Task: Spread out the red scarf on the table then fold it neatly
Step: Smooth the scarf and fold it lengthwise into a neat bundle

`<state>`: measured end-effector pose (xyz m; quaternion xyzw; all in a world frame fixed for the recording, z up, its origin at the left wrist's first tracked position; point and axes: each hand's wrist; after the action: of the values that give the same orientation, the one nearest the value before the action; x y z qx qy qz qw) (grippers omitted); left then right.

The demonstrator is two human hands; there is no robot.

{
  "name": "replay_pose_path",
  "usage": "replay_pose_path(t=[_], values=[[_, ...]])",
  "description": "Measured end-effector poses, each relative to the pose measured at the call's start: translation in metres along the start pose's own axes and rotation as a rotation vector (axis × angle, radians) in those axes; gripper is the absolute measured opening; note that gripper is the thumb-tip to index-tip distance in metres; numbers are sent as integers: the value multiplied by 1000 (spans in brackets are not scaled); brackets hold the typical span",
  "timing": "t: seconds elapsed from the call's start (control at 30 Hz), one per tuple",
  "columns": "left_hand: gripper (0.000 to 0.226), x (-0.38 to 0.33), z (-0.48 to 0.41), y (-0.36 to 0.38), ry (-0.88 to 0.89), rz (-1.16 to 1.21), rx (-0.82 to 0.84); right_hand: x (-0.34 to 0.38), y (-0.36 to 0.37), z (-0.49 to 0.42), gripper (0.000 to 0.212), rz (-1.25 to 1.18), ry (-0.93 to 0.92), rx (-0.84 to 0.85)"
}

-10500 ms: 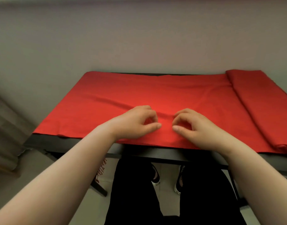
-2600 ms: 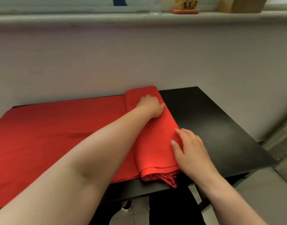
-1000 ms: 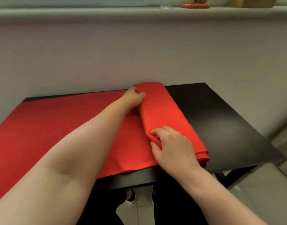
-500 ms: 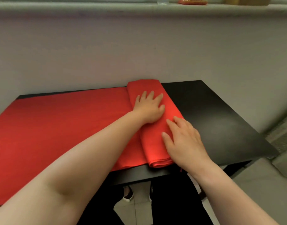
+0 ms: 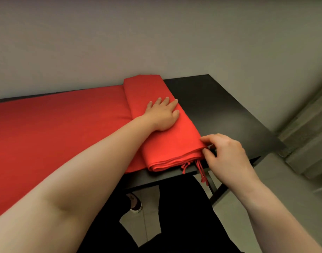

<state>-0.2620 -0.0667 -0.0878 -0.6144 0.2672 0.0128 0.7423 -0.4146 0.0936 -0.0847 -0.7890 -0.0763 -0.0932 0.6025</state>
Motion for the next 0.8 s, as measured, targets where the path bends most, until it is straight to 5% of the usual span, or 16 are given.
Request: replay_pose_path(t=[0.23,0.47,0.63,0.8], values=[[54,4,-2,-1,-15,25,9,-15,4,14,6,54,-202,-137],[45,-6,-16,-28,-30,9,-40,0,-3,-13,20,-167,50,-42],[49,-21,-40,-40,-164,-119,-112,13,2,-45,39,-24,188,168],[68,-23,-69,-43,-353,-9,-133,17,4,-57,45,13,185,309]])
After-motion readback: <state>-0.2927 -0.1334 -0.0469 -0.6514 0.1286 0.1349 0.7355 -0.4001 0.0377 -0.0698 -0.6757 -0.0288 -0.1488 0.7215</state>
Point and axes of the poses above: each hand's wrist, its own z-axis away from the middle knuckle, its own y-axis out of the palm, x = y × z, and after that the axes turned 14 degrees about z, right-handed
